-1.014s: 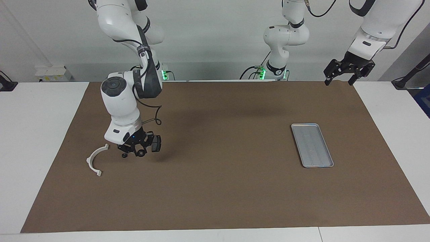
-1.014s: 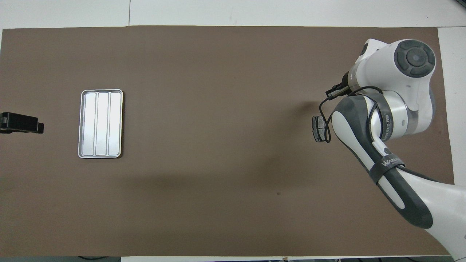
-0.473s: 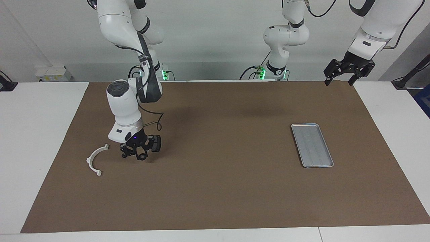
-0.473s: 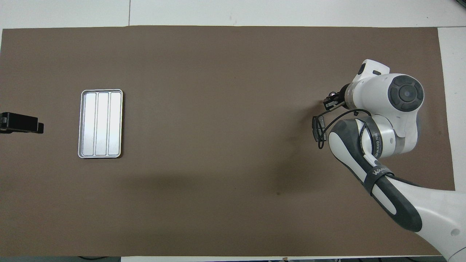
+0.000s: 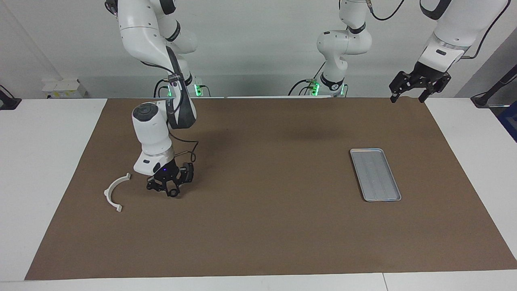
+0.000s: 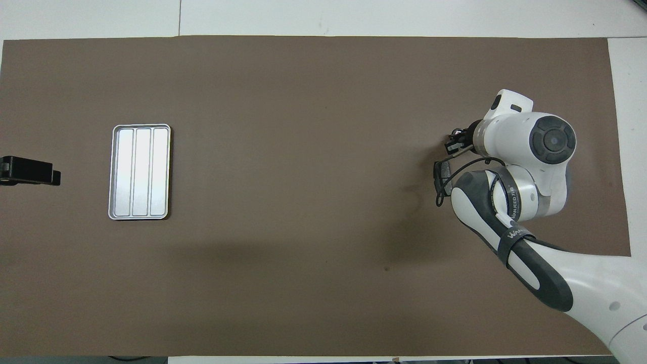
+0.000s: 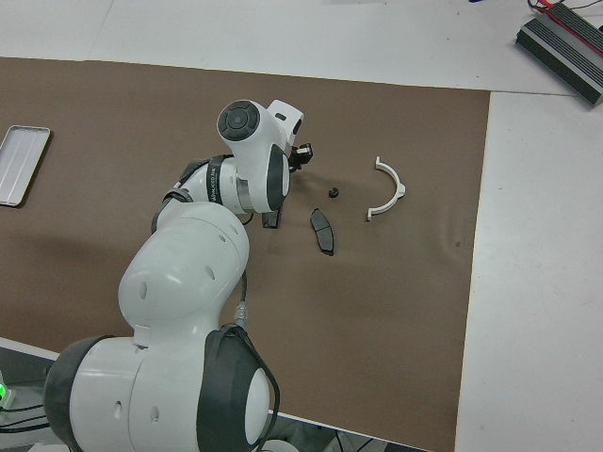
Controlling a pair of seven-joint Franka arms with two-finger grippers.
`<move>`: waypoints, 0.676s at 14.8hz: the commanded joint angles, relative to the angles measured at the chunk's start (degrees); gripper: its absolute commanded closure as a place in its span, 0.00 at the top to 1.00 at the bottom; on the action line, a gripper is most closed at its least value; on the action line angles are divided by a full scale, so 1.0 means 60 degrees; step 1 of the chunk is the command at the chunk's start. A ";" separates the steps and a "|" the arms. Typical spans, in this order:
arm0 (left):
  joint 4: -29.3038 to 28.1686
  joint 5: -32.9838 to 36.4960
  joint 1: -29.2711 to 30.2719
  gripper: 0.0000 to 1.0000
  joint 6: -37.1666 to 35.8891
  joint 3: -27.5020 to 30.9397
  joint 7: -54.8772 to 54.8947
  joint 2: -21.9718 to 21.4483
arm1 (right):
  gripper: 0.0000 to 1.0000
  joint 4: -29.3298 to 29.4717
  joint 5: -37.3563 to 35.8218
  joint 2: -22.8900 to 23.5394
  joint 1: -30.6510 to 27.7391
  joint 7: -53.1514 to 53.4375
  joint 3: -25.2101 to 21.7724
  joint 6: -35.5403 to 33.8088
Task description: Place bearing gear from tray to pile
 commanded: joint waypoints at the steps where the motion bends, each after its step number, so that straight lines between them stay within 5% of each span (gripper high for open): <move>1: 0.0008 0.0005 0.0030 1.00 -0.0154 -0.0019 -0.0012 -0.0127 | 0.00 0.0058 0.0279 0.0313 -0.0244 -0.0521 0.0161 0.0464; 9: 0.0008 0.0005 0.0030 1.00 -0.0169 -0.0019 -0.0012 -0.0127 | 0.00 0.0160 0.0367 0.0651 -0.0229 -0.0506 0.0161 0.0889; 10: 0.0008 0.0005 0.0030 1.00 -0.0154 -0.0019 -0.0012 -0.0127 | 0.41 0.0160 0.0382 0.0650 -0.0215 -0.0448 0.0147 0.0874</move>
